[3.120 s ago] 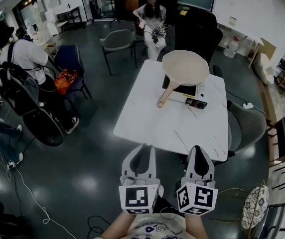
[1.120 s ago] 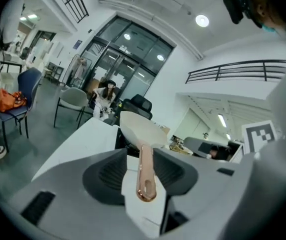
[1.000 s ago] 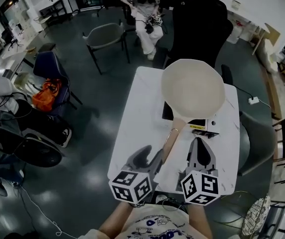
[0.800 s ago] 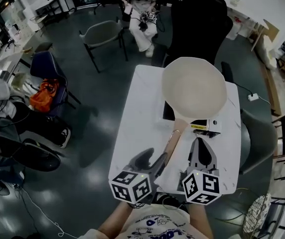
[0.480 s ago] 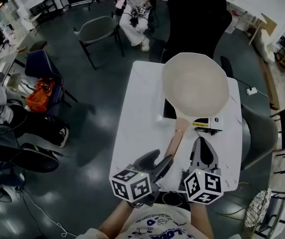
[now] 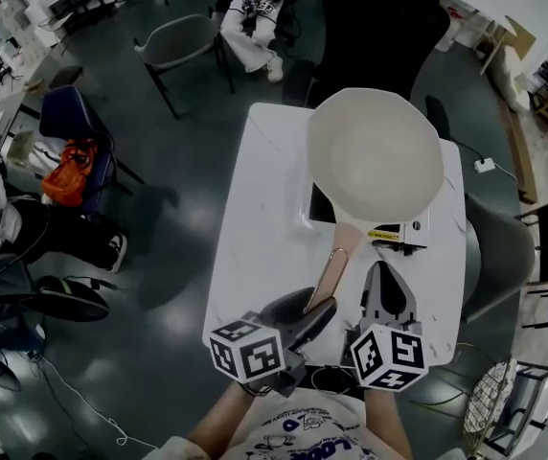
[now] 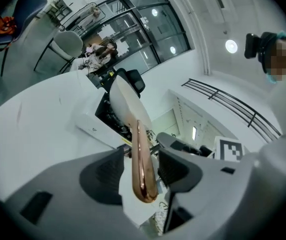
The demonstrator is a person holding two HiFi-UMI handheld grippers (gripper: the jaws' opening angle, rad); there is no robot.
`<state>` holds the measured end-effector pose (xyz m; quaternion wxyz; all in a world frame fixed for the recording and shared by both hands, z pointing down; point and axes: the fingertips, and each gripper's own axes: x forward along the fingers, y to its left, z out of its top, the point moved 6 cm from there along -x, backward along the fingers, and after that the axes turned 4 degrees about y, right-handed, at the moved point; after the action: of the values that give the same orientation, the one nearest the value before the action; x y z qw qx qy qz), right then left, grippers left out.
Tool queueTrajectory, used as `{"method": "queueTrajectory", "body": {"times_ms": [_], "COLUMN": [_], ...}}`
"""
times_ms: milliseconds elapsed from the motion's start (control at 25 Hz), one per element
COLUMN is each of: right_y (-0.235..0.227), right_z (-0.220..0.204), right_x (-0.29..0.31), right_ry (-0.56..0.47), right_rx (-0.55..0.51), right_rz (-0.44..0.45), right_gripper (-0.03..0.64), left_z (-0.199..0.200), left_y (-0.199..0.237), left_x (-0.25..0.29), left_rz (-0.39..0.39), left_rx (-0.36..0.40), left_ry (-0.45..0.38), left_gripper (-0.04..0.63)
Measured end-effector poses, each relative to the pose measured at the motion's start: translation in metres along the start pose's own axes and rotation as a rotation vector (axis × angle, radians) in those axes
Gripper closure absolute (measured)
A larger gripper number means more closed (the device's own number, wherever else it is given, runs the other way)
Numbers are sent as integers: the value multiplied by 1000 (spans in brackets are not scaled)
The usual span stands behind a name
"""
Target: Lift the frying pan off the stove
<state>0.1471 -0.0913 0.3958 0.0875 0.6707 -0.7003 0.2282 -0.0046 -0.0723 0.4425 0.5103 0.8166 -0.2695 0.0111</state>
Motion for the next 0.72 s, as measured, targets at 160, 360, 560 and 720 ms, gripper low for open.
{"method": "queueTrajectory", "body": {"times_ms": [160,360,560,720], "right_y": [-5,-8,-12,-17], "right_z": [-2,-3,0,-3], "right_x": [9,21,31,36], "right_ry": [39,81,113,130], "right_rx": [0,58,169,294], "right_rz": [15,87,178,253], "right_gripper": [594,594,594,594], "left_z": [-1,0,2,-2], "left_y": [0,4,6,6], "left_x": [1,1,1,2], "left_rz": [-20,-52,-75,-74], "left_rx": [-37,-104,-137,-144], "left_ry": [-6,-32,-34,-40], "left_gripper": [387,463,468,471]}}
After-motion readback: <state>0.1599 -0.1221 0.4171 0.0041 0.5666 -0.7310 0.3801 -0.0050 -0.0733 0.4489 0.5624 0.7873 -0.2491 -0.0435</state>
